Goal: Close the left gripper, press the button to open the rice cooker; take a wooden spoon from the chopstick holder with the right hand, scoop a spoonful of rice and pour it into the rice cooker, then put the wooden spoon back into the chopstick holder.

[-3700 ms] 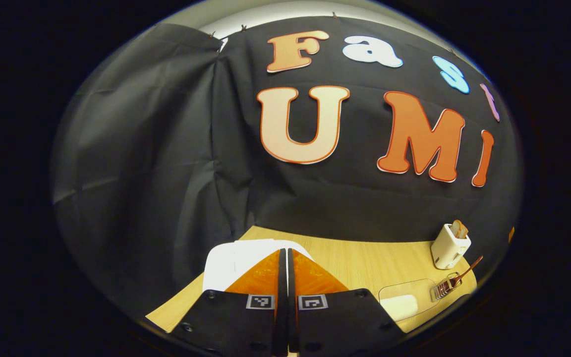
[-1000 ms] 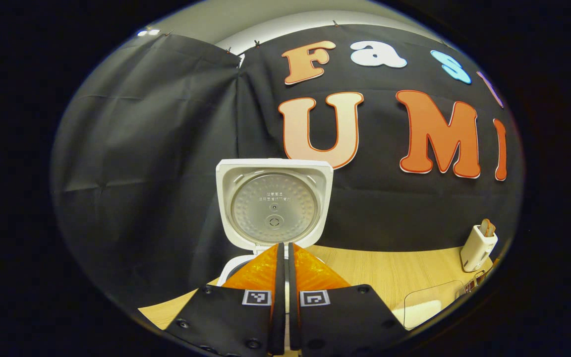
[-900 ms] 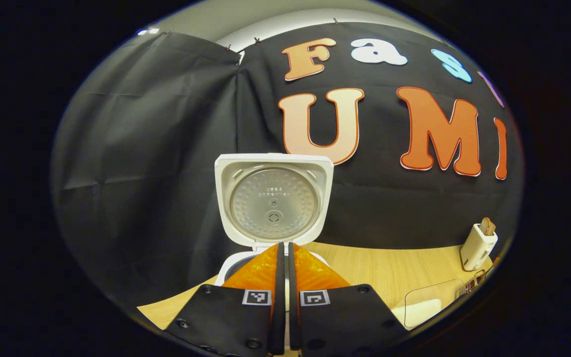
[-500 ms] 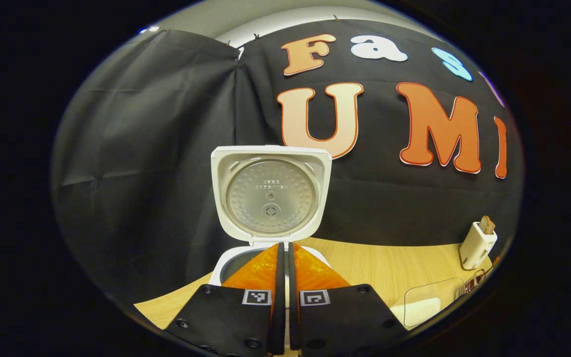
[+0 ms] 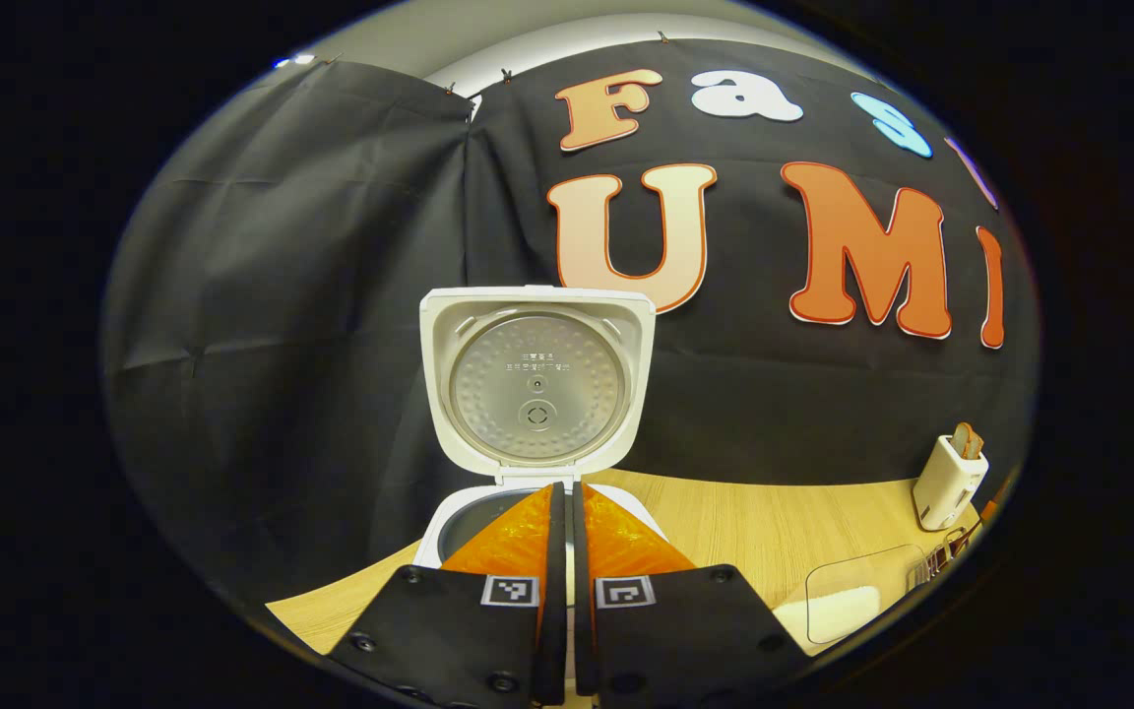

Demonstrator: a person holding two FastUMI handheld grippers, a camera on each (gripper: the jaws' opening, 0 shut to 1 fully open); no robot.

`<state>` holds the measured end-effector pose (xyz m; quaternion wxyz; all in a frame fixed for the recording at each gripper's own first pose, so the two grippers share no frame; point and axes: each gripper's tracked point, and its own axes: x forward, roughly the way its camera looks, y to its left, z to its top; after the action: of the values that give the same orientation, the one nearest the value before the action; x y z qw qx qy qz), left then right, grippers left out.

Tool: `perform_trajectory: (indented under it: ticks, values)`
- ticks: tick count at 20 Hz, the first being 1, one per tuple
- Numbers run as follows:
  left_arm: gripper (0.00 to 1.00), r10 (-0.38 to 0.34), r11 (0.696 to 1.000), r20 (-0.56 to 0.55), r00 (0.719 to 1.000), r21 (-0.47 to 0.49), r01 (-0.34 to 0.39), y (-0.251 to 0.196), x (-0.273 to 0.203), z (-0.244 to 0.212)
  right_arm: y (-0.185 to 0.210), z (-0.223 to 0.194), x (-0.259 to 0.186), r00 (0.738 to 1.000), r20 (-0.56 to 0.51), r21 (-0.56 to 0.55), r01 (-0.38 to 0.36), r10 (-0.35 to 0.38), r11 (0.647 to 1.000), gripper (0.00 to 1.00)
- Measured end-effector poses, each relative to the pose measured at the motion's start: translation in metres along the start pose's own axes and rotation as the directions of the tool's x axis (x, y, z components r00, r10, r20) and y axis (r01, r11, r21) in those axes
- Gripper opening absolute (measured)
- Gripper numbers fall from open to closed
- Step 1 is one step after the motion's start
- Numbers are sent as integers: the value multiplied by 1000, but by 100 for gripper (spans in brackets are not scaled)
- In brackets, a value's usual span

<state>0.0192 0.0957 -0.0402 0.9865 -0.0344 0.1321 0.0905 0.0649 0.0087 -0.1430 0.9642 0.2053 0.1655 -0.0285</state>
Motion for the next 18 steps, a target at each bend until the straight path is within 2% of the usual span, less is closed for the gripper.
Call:
perform_trajectory:
  ticks: [6, 12, 16, 18]
  values:
    - [7, -7, 1000, 34, 999, 15, 7, 1, -5, 6, 16, 30, -14, 996, 88, -63, -1, 7, 998, 6]
    - [7, -13, 999, 46, 999, 37, 12, 3, -6, 2, 38, 70, -39, 980, 195, -150, -3, 33, 989, 7]
    - [8, -23, 997, 59, 998, 73, 19, 4, -11, 0, 74, 91, -57, 963, 244, -190, -65, 111, 980, 6]
    - [19, -37, 997, 62, 997, 74, 32, 3, -11, -1, 96, 95, -65, 952, 258, -214, -109, 164, 971, 6]
